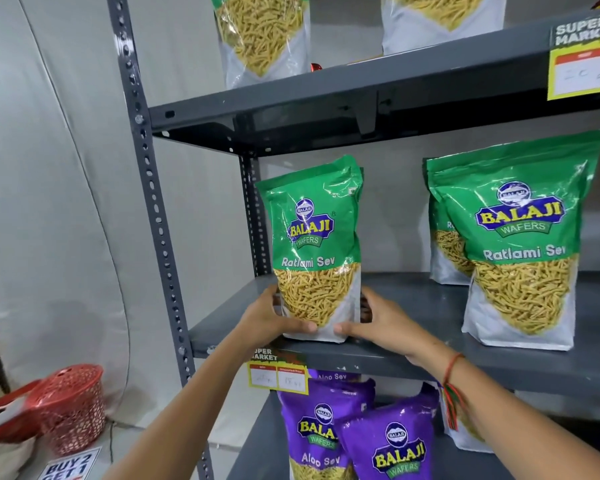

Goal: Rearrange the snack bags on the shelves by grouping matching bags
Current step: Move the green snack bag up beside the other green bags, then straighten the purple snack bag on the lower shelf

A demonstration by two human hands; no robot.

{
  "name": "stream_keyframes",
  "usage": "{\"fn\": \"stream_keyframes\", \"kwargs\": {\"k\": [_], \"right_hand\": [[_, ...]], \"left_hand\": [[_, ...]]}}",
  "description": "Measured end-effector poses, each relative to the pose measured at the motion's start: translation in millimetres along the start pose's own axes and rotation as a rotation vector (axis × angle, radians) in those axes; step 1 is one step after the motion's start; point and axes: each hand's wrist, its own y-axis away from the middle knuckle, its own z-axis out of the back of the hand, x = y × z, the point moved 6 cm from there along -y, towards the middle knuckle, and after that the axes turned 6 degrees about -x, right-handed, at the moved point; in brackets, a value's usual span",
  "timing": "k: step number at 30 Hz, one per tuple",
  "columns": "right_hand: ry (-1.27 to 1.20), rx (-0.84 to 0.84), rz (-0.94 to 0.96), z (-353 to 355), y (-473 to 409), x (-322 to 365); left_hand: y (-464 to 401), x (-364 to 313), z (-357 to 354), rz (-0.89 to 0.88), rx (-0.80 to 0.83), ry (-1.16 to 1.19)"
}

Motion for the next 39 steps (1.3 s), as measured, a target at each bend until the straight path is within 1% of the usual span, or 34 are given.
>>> {"fn": "stream_keyframes", "kwargs": {"k": [4,10,14,19,22,25,27,29,31,35,38,39], "right_hand": [[0.000,0.005,0.006,-12,-15,3],[-0.015,0.010,0.005,-20,-20,5],[0.025,0.004,-0.003,-19,-14,5],[-0.044,-0.156,0.074,4,23,26],[-0.102,-0.220,0.139,21,61,35],[-0.129,-0.223,0.122,31,103,23],[-0.120,-0.206,0.075,33,127,1],[-0.083,-0.200,-0.005,33,146,-33],[-0.044,-0.173,-0.124,29,163,-75],[-0.004,-0.155,-0.398,2,195,-161],[-0.018,-0.042,-0.576,-32,208,-221],[-0.007,-0.001,-0.617,-42,209,-239]], "left_hand": [[-12,9,9,0.047,0.006,0.046],[-17,11,13,0.053,0.013,0.067],[-6,9,13,0.064,0.027,0.081],[26,-4,25,-0.042,-0.165,0.102],[49,-15,27,-0.104,-0.286,0.205],[82,-11,18,-0.152,-0.480,0.278],[106,4,-5,-0.153,-0.516,0.301],[128,28,-38,-0.107,-0.470,0.322],[150,61,-77,-0.018,-0.412,0.310],[191,130,-152,0.158,-0.262,0.170],[209,170,-205,0.328,-0.089,0.127],[212,180,-218,0.361,-0.059,0.132]]}}
